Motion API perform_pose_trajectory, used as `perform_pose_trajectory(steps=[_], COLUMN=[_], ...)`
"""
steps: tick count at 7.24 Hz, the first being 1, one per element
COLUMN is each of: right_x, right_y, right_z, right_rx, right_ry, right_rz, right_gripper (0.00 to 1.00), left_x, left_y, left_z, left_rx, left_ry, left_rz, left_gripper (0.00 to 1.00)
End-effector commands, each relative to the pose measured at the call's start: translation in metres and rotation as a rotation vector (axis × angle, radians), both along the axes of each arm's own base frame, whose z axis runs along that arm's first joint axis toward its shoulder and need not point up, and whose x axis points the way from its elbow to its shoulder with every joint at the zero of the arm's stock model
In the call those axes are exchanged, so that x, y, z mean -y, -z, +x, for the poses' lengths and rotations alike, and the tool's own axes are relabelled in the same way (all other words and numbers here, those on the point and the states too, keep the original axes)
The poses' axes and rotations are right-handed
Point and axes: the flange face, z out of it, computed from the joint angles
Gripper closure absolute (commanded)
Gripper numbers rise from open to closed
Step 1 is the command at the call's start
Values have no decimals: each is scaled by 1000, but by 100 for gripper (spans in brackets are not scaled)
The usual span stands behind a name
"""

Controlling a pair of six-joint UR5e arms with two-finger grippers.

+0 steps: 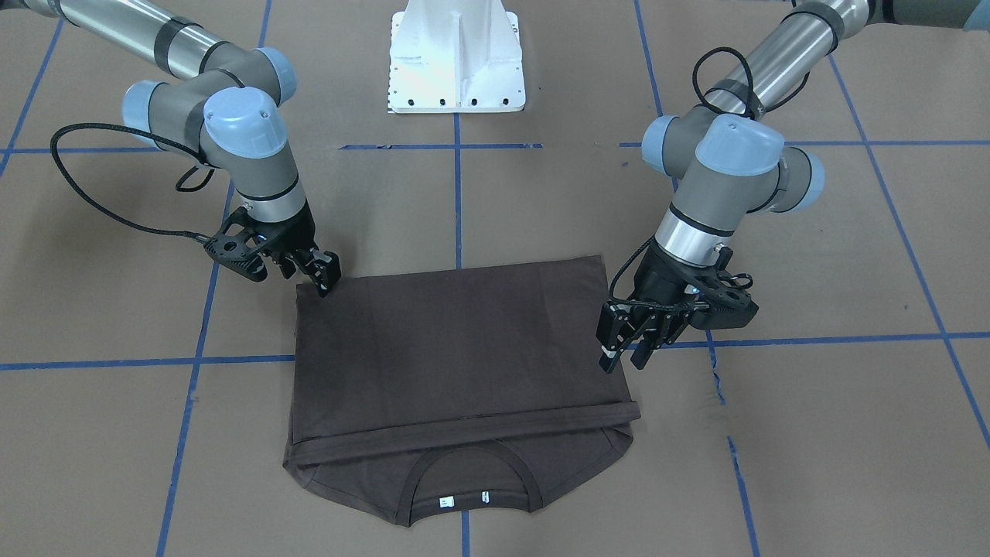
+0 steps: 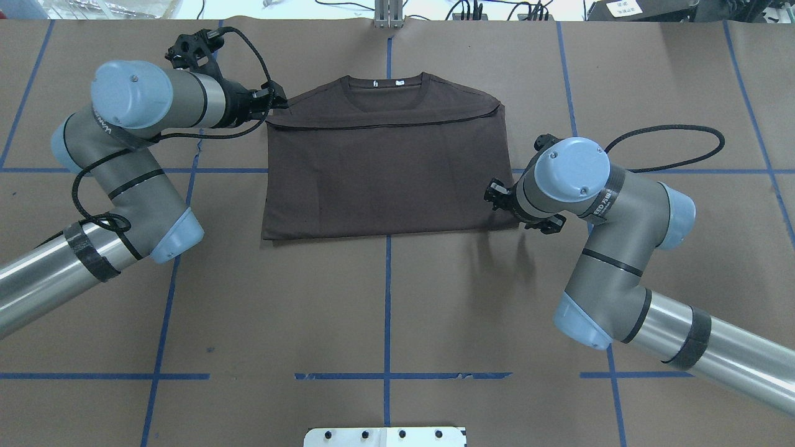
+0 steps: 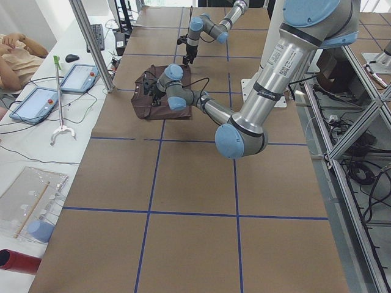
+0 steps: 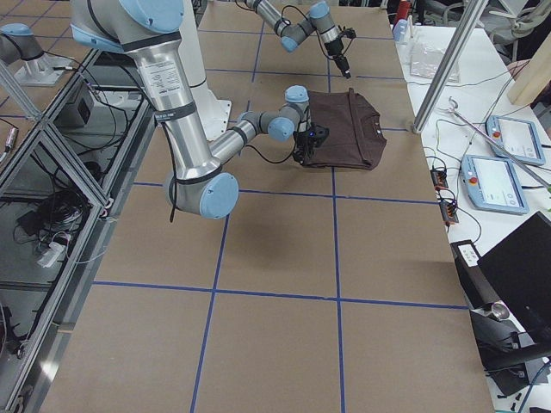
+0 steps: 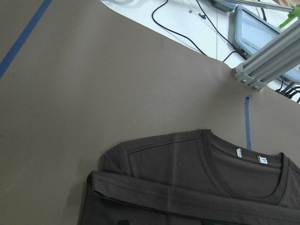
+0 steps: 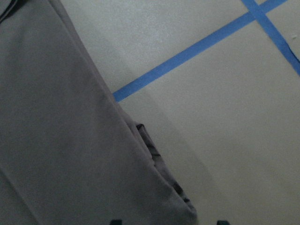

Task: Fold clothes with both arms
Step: 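Grasp the folded shirt edge with the right gripper and drag it toward the robot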

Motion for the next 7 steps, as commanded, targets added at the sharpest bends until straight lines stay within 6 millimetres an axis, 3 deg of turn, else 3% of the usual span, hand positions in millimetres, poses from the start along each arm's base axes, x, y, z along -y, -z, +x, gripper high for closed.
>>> perform_pose_trajectory(steps=[1, 2, 3, 4, 6, 7], right_x=[5, 8, 8, 6, 3, -9], right_y=[-6, -11, -15, -8, -7, 7], right_z=[-4, -7, -10, -9, -11, -7], right_rx=[-25, -36, -39, -22, -19, 12], right_ry=[-15, -15, -20, -11, -5, 3], right_rz=[13, 4, -7, -6, -8, 0], right_gripper=[26, 30, 55, 100, 100, 100], left_x=[0, 0, 0, 0, 0, -1], left_y=[-2, 1, -1, 0, 2, 4], left_z=[0, 1, 0, 0, 0, -1], left_rx=[1, -3, 0, 0, -2, -6], left_ry=[1, 1, 2, 2, 3, 5], left_rz=[-4, -4, -7, -7, -6, -4], left_gripper=[40, 40, 40, 40, 40, 40])
